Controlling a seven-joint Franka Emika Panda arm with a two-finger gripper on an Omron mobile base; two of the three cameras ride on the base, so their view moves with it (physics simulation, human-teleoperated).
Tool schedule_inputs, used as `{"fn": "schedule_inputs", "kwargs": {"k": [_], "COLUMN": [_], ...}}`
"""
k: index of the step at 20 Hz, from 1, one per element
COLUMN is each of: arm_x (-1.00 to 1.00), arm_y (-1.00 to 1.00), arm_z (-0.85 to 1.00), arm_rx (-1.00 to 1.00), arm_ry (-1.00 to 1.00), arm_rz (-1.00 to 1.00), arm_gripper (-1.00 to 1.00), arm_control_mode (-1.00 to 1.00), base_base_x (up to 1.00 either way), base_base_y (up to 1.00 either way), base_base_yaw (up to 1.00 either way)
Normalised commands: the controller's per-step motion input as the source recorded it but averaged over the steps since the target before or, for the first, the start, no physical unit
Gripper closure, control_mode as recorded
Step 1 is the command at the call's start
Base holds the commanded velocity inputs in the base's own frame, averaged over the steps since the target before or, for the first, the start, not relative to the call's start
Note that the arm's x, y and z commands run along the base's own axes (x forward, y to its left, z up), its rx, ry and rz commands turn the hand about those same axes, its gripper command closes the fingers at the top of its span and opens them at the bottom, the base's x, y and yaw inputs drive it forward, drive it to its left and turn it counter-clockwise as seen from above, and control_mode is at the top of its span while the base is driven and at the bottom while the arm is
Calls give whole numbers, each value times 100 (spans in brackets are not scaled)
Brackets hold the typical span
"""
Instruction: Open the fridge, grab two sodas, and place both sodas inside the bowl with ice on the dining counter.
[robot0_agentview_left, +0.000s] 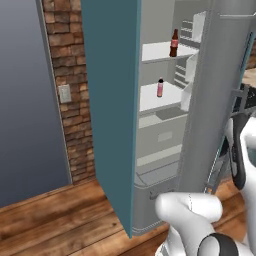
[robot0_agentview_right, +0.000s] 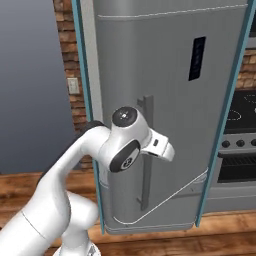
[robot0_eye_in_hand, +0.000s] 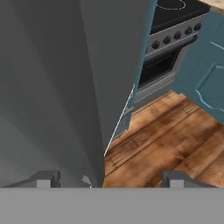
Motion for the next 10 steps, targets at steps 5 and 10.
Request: {"fn": "schedule_inputs", "kwargs": {"k": [5,10], "arm_x": [-100,-59], "arm_y": [-12,83], "arm_z": [16,43], "arm_rx": [-1,-15], "arm_ry": [-3,0], "arm_rz": [-2,0], "arm_gripper": [-100,-100], "arm_control_mode": [-100,-100], "base_base_x": [0,0], "base_base_y": [0,0], "base_base_yaw": [0,0]}}
